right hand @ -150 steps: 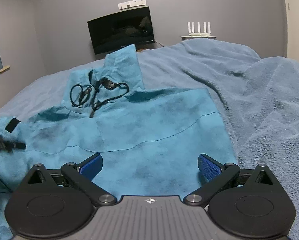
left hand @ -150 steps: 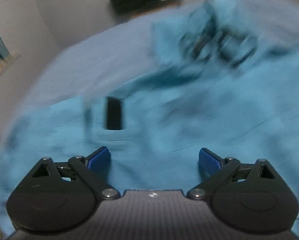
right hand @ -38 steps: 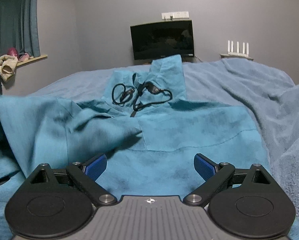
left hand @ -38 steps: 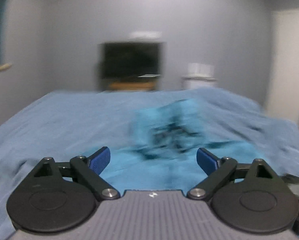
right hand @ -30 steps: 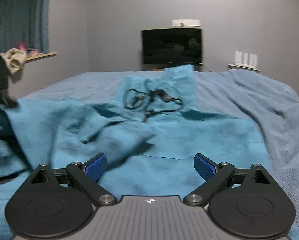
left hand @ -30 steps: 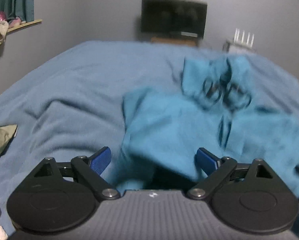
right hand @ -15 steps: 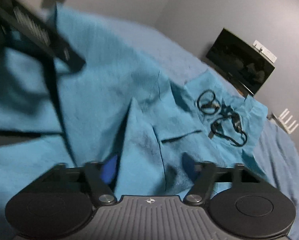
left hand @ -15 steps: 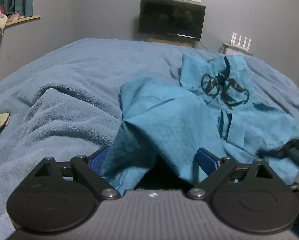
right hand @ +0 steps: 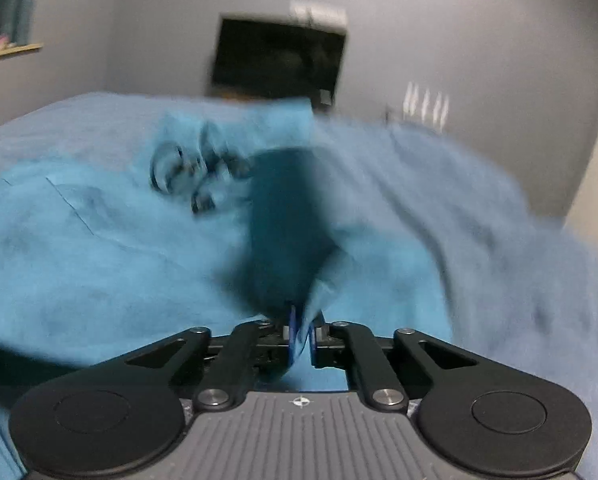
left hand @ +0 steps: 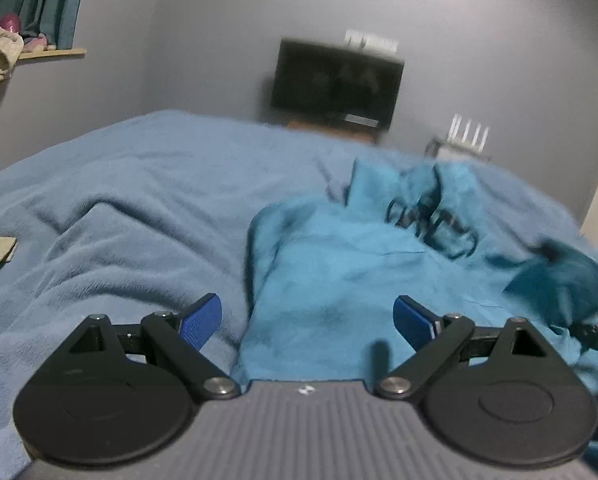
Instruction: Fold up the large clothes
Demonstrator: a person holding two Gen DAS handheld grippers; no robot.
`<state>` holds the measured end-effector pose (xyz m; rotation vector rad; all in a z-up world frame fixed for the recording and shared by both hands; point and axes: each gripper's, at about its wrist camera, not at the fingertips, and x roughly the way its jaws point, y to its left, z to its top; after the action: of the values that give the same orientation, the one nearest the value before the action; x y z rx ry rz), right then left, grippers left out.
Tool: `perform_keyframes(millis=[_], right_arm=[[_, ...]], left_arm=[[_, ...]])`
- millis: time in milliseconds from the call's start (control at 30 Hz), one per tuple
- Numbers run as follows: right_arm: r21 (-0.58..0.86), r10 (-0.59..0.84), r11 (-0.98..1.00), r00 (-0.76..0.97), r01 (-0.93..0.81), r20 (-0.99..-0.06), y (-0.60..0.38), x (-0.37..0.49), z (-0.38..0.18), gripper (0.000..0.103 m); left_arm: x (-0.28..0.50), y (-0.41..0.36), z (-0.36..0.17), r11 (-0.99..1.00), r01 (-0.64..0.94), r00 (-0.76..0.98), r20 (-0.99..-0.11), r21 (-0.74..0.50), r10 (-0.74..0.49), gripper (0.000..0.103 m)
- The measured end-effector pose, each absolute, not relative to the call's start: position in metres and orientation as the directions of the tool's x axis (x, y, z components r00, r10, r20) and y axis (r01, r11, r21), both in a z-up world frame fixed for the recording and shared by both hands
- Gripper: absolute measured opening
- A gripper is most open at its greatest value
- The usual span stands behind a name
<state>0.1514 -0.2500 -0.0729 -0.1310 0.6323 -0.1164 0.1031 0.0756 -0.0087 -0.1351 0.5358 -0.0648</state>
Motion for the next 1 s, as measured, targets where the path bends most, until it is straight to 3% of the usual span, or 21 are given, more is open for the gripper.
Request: perform_keyframes(millis=[133, 367, 433, 467, 567, 700, 767, 833, 867, 900, 1000], right_arm=[[-0.039, -0.091, 0.995, 0.734, 0.087, -0.673, -0.267, 0.154, -0.105, 0.013], [0.144, -0.016, 0.981, 0.795, 0.13, -0.607, -0.294, 0.151, -0.101, 0.03], [0.19, -0.009, 0.971, 0.818, 0.144, -0.575, -0.304, 0.15, -0.098, 0.014], [0.189, -0.026, 0.969, 0.826, 0.159, -0.563, -0.31, 0.146, -0.095, 0.011], [0.158, -0.098, 0.963, 0.831, 0.217, -0.547, -0.318, 0.136, -0.084, 0.011], [0.183, -0.067, 0.95, 0.735, 0.254, -0.674, -0.328, 0.14, -0.092, 0.011], [0.191, -0.07, 0.948, 0.753, 0.254, -0.654, -0.33, 0.132, -0.083, 0.017], [0.125, -0.137, 0.957, 0.789, 0.261, -0.6, -0.327, 0.124, -0.067, 0.047], [0.066, -0.2, 0.956, 0.803, 0.285, -0.562, -0.324, 0.121, -0.06, 0.07], [-0.002, -0.269, 0.95, 0.818, 0.311, -0.509, -0.322, 0.119, -0.052, 0.077], [-0.054, -0.306, 0.949, 0.864, 0.311, -0.399, -0.322, 0.117, -0.038, 0.076]], left_arm=[[0.114, 0.06, -0.018, 0.999, 0.027, 0.807, -0.589, -0.043, -0.047, 0.093], [0.128, 0.048, -0.034, 0.998, 0.037, 0.746, -0.665, 0.042, 0.0, 0.093], [0.132, 0.046, -0.038, 0.998, 0.039, 0.731, -0.682, 0.056, 0.01, 0.093], [0.132, 0.045, -0.039, 0.997, 0.041, 0.729, -0.684, 0.063, 0.013, 0.093], [0.131, 0.042, -0.039, 0.996, 0.052, 0.729, -0.684, 0.079, 0.016, 0.093], [0.127, 0.039, -0.029, 0.993, 0.073, 0.718, -0.696, 0.088, 0.009, 0.093], [0.12, 0.038, -0.014, 0.994, 0.1, 0.727, -0.685, 0.044, -0.043, 0.093], [0.118, 0.039, 0.006, 0.993, 0.118, 0.752, -0.653, -0.001, -0.09, 0.093], [0.12, 0.037, 0.015, 0.993, 0.12, 0.768, -0.633, -0.005, -0.097, 0.093], [0.124, 0.034, 0.024, 0.992, 0.123, 0.784, -0.614, 0.007, -0.093, 0.093], [0.146, 0.019, 0.035, 0.987, 0.136, 0.815, -0.577, 0.086, -0.061, 0.095]])
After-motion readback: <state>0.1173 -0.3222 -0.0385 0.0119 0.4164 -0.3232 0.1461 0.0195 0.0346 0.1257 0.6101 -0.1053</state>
